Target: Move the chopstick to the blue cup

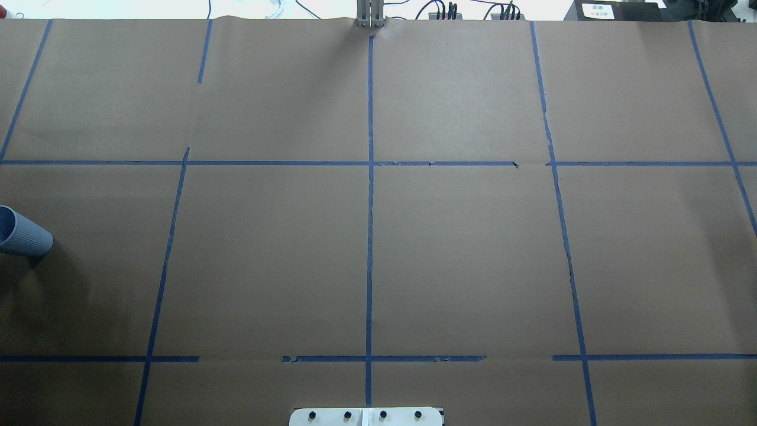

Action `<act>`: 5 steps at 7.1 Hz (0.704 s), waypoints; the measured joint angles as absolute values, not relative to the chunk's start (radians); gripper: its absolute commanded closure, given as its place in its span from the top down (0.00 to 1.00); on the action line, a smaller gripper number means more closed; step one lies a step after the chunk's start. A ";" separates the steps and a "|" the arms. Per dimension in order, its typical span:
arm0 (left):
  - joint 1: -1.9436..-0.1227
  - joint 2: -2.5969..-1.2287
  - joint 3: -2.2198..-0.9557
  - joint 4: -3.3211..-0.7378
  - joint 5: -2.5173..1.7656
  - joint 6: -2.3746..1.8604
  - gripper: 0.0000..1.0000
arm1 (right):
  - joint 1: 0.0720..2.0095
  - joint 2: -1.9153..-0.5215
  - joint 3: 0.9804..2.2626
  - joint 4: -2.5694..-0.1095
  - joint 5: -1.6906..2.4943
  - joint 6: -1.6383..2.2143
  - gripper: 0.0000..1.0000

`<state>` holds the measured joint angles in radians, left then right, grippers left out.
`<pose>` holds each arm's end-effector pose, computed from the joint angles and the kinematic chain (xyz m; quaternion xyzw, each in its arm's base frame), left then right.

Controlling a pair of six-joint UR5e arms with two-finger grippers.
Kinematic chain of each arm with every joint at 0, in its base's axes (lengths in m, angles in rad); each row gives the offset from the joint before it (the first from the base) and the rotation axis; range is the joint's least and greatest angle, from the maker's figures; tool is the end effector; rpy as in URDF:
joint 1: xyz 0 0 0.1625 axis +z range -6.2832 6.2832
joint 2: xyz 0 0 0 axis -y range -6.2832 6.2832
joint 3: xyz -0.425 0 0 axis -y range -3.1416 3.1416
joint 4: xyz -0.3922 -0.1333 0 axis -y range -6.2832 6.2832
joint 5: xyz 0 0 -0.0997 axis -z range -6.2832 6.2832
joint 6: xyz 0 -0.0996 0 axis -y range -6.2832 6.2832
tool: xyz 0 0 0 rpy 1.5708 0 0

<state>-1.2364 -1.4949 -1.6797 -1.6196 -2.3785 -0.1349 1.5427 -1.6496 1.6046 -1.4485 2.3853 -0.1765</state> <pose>0.0946 -0.4591 0.6338 -0.0547 0.3906 0.1075 0.9126 0.0478 -0.4646 0.6643 0.0647 -0.3921 -0.1089 0.9112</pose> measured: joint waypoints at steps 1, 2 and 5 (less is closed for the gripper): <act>-1.216 -1.499 -1.668 -1.635 -2.379 -0.140 0.23 | 1.541 -1.649 1.605 -1.448 2.386 -0.176 1.00; -1.205 -1.501 -1.659 -1.650 -2.380 -0.143 0.05 | 1.539 -1.648 1.605 -1.448 2.387 -0.177 1.00; -1.187 -1.543 -1.658 -1.665 -2.449 -0.205 0.00 | 1.537 -1.648 1.606 -1.448 2.386 -0.180 1.00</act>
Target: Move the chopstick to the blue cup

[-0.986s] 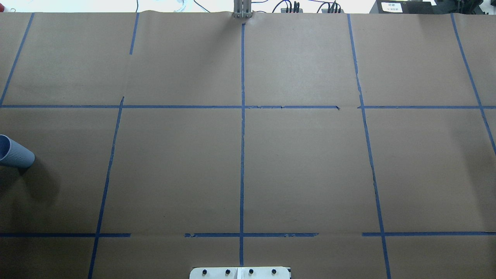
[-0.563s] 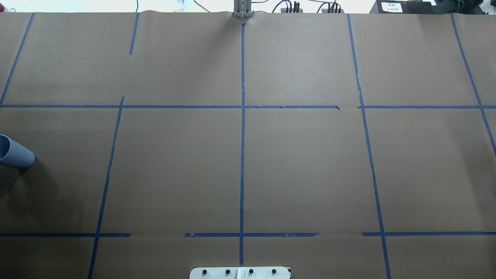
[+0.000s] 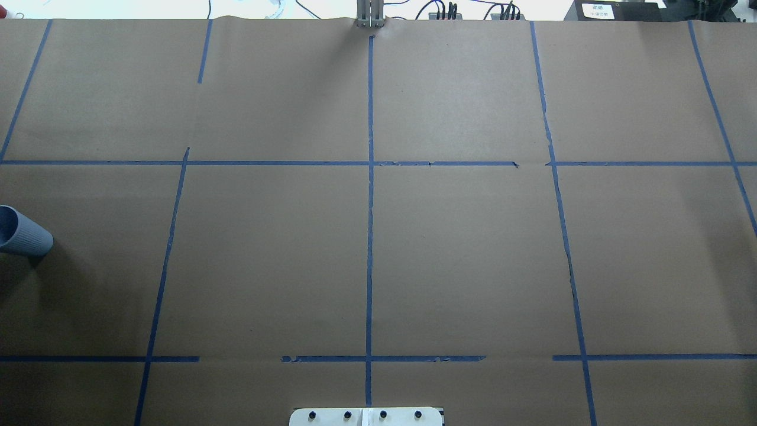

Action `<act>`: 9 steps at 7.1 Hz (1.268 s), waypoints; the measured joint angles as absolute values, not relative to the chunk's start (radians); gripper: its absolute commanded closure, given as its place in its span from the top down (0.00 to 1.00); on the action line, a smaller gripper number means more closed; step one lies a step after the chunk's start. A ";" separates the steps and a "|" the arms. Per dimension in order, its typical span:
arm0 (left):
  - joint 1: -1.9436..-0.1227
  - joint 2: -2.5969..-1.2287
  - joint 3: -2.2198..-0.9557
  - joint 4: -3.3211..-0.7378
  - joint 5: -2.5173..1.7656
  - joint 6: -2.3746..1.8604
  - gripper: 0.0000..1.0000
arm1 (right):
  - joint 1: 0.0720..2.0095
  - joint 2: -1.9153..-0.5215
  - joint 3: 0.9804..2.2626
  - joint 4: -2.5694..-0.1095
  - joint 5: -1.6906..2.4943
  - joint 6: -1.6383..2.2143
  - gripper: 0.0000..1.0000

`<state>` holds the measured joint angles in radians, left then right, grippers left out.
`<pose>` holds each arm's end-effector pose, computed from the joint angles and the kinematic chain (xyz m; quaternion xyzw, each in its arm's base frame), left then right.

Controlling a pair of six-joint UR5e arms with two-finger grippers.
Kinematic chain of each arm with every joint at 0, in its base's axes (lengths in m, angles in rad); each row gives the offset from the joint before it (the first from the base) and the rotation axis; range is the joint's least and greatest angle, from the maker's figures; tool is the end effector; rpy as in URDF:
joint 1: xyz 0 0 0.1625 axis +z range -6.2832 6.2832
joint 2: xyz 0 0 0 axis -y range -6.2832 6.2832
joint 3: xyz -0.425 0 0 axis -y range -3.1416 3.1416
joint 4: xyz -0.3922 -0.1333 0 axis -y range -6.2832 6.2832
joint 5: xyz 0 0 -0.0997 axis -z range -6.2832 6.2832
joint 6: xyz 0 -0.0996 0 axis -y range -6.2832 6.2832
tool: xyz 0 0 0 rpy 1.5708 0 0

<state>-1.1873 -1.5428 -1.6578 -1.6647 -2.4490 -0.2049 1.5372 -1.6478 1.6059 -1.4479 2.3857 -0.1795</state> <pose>0.1300 -0.4736 0.6119 -0.0567 0.4257 0.1128 0.8960 0.0452 -0.4658 0.6627 0.0659 -0.3922 -0.1135 0.9105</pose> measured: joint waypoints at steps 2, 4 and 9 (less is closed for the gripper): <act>-1.156 -1.661 -1.697 -1.667 -2.575 -0.485 0.00 | 1.537 -1.649 1.609 -1.447 2.386 -0.182 1.00; -0.981 -1.853 -1.774 -1.662 -2.553 -0.970 0.00 | 1.537 -1.650 1.611 -1.447 2.387 -0.181 1.00; -0.623 -2.325 -1.597 -1.659 -2.194 -1.535 0.00 | 1.537 -1.646 1.613 -1.448 2.424 -0.177 1.00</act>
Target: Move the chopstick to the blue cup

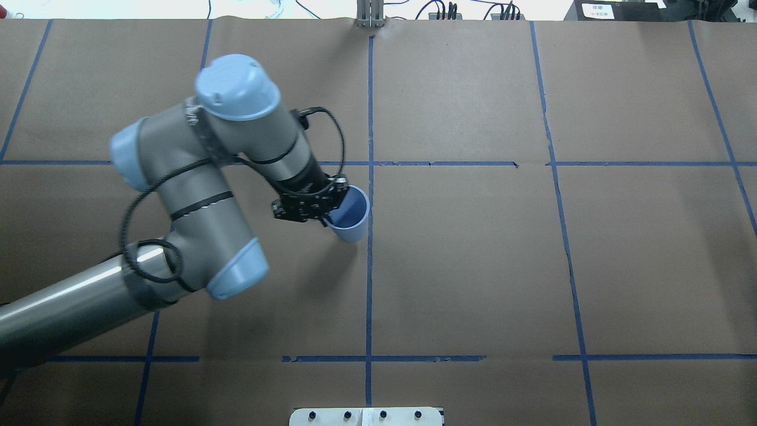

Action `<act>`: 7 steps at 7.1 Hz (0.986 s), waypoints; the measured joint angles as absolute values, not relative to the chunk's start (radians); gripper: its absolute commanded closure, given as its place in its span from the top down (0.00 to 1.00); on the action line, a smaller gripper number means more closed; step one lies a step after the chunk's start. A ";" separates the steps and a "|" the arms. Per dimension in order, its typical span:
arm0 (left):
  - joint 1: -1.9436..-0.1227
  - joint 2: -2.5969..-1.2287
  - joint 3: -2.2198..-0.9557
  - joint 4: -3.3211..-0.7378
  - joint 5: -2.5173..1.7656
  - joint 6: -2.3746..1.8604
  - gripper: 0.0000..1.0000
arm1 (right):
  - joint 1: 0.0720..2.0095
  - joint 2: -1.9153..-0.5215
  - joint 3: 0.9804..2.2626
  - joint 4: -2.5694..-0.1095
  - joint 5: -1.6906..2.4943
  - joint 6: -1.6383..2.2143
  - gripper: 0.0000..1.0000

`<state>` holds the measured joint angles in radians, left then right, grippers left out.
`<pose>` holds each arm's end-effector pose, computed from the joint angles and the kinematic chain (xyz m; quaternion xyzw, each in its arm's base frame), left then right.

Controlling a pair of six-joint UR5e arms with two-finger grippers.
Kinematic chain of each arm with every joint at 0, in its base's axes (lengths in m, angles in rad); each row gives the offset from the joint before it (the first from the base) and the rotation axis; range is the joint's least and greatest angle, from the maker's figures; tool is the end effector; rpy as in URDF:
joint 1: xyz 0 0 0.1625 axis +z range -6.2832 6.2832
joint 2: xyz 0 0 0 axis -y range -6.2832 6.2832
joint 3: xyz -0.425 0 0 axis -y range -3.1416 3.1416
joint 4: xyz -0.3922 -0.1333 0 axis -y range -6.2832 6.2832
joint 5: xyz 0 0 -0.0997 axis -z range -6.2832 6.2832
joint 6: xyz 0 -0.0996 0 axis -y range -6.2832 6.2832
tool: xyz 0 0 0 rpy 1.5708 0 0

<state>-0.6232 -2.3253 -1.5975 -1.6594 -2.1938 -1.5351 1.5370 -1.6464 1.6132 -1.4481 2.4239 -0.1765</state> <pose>0.5210 -0.4671 0.1720 -0.1333 0.4694 -0.1264 0.8637 0.0425 -0.4667 0.6556 0.0701 -0.4094 -0.1139 0.9025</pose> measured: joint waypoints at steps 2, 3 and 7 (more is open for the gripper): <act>-0.610 -2.357 -1.551 -1.662 -2.173 -1.540 0.00 | 1.537 -1.645 1.614 -1.447 2.429 -0.176 1.00; -0.600 -2.360 -1.539 -1.663 -2.159 -1.540 0.01 | 1.537 -1.646 1.614 -1.447 2.430 -0.176 1.00; -0.580 -2.367 -1.527 -1.673 -2.125 -1.542 0.08 | 1.537 -1.646 1.611 -1.450 2.432 -0.176 1.00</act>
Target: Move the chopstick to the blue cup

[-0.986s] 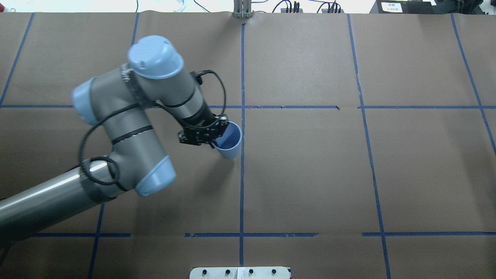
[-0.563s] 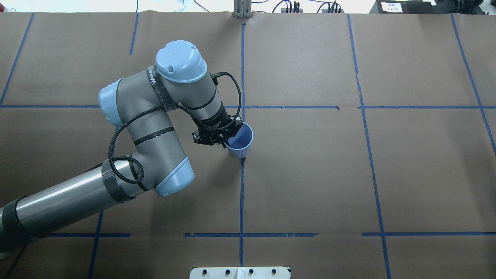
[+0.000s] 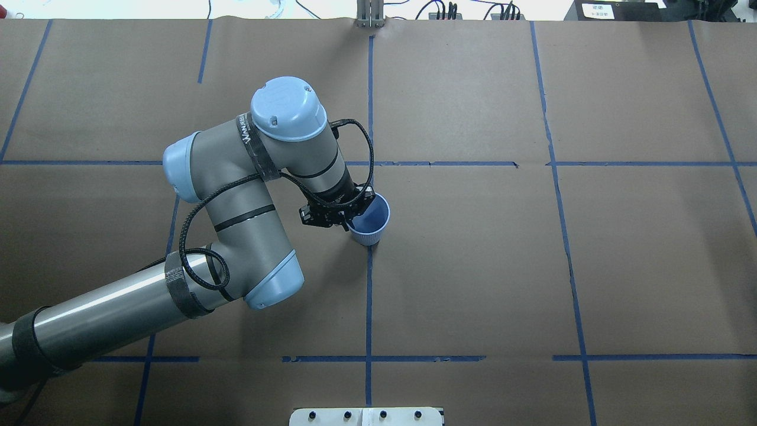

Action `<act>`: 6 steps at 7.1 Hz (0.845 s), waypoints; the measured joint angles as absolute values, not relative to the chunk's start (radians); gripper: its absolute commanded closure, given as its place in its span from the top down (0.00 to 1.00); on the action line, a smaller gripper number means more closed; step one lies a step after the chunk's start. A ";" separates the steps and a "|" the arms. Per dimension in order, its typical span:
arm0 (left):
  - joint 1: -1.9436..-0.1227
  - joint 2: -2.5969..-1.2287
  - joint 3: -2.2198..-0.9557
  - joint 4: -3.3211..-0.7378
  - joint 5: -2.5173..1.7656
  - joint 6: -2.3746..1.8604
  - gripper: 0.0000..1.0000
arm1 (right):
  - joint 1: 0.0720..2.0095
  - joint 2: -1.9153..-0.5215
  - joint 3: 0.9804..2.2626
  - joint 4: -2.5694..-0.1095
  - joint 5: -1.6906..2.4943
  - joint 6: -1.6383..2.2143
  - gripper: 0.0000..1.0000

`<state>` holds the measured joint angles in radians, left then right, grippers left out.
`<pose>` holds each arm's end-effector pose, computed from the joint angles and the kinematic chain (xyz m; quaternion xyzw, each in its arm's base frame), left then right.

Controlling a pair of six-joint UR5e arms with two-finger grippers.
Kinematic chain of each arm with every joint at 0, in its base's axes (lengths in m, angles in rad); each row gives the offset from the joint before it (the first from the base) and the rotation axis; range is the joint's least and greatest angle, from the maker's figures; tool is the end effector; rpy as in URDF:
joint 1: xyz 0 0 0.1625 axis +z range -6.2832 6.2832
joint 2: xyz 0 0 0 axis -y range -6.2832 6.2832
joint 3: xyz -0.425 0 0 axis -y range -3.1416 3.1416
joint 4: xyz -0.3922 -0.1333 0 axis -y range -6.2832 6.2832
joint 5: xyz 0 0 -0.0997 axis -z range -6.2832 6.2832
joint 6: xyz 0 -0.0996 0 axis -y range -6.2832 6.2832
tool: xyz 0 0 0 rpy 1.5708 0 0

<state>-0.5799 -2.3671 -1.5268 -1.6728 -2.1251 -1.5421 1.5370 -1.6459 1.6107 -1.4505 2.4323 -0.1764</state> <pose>0.5575 -0.4619 0.1722 -0.1182 0.4548 -0.1291 0.8732 0.0420 -0.4666 0.6563 0.0683 -0.4134 -0.1129 0.9010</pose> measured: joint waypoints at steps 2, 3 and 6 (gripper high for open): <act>-0.573 -2.366 -1.526 -1.685 -2.125 -1.542 0.59 | 1.537 -1.646 1.609 -1.450 2.433 -0.176 1.00; -0.567 -2.364 -1.527 -1.696 -2.124 -1.541 0.78 | 1.536 -1.646 1.608 -1.450 2.432 -0.176 1.00; -0.581 -2.347 -1.594 -1.751 -2.123 -1.545 0.84 | 1.535 -1.647 1.606 -1.451 2.431 -0.177 0.99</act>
<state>-0.5811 -2.3466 -1.5942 -1.7509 -2.1233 -1.5453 1.5350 -1.6472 1.6062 -1.4506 2.4309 -0.1767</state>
